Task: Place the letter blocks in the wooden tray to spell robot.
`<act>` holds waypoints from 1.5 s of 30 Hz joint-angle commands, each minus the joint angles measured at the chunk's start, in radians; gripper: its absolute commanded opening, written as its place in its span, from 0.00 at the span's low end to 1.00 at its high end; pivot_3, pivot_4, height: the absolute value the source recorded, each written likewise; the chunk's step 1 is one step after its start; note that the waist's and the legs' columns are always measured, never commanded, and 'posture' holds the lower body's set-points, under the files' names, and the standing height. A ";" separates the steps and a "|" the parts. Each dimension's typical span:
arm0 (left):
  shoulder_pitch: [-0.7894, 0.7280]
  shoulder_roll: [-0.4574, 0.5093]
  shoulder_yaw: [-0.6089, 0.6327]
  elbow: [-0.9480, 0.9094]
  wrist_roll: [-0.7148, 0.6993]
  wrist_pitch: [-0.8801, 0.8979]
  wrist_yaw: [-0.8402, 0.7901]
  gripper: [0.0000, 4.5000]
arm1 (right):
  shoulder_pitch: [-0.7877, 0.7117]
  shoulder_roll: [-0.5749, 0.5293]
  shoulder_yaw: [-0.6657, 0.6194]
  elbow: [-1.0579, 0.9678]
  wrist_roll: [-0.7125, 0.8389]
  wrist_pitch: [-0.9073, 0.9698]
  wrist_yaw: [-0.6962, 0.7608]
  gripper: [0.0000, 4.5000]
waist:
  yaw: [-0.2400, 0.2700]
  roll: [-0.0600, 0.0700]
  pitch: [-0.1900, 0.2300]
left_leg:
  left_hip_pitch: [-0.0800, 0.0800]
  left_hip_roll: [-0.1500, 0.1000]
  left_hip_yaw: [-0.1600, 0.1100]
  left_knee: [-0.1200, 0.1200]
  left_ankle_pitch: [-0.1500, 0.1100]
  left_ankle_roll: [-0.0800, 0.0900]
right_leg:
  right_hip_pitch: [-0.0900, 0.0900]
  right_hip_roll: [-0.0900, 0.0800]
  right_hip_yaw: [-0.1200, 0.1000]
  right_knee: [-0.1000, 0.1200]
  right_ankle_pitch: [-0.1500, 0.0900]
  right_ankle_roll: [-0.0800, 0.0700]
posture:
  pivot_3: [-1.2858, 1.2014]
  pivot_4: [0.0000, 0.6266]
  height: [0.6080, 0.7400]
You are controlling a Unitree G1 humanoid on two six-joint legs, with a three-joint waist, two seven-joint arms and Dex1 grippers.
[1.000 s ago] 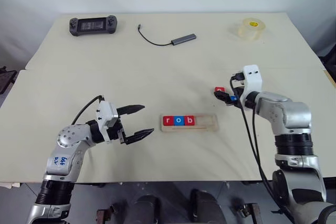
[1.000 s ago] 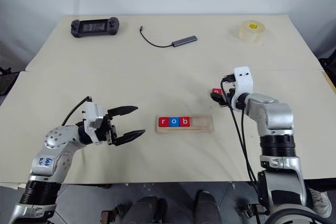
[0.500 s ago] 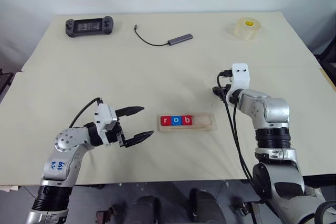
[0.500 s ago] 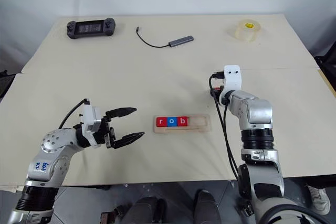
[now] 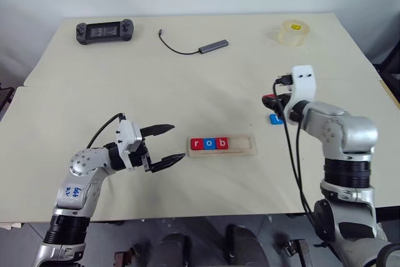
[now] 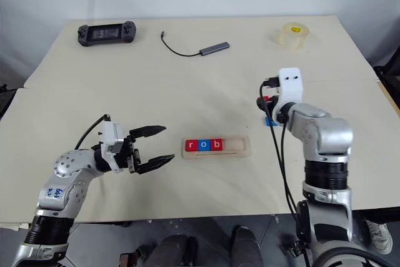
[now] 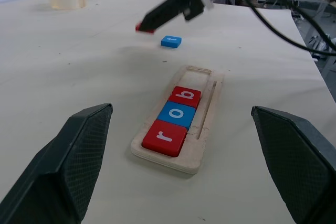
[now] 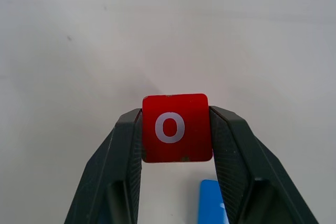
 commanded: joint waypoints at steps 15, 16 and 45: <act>-0.084 -0.003 -0.032 0.096 0.005 -0.049 -0.093 1.00 | 0.505 0.080 -0.104 -0.539 0.071 0.201 -0.022 0.33 | 0.016 -0.002 -0.001 | 0.002 -0.001 0.004 0.000 0.000 0.001 | 0.000 0.000 0.004 0.000 0.000 0.000 | 0.52 0.24 1.00; -0.086 -0.003 -0.033 0.097 0.006 -0.048 -0.095 1.00 | 0.509 0.089 -0.101 -0.540 0.075 0.198 -0.020 0.33 | 0.016 -0.002 -0.001 | 0.002 0.000 0.004 0.000 0.000 0.001 | 0.000 0.000 0.004 0.000 0.000 0.000 | 0.52 0.24 1.00; 0.021 0.043 0.004 -0.057 -0.022 -0.013 -0.087 1.00 | 0.223 -0.504 0.295 0.536 -0.186 -1.335 1.187 0.68 | 0.016 -0.004 0.000 | 0.003 0.001 0.006 0.001 0.001 0.003 | 0.004 -0.001 0.003 -0.006 0.001 0.002 | 0.52 0.24 1.00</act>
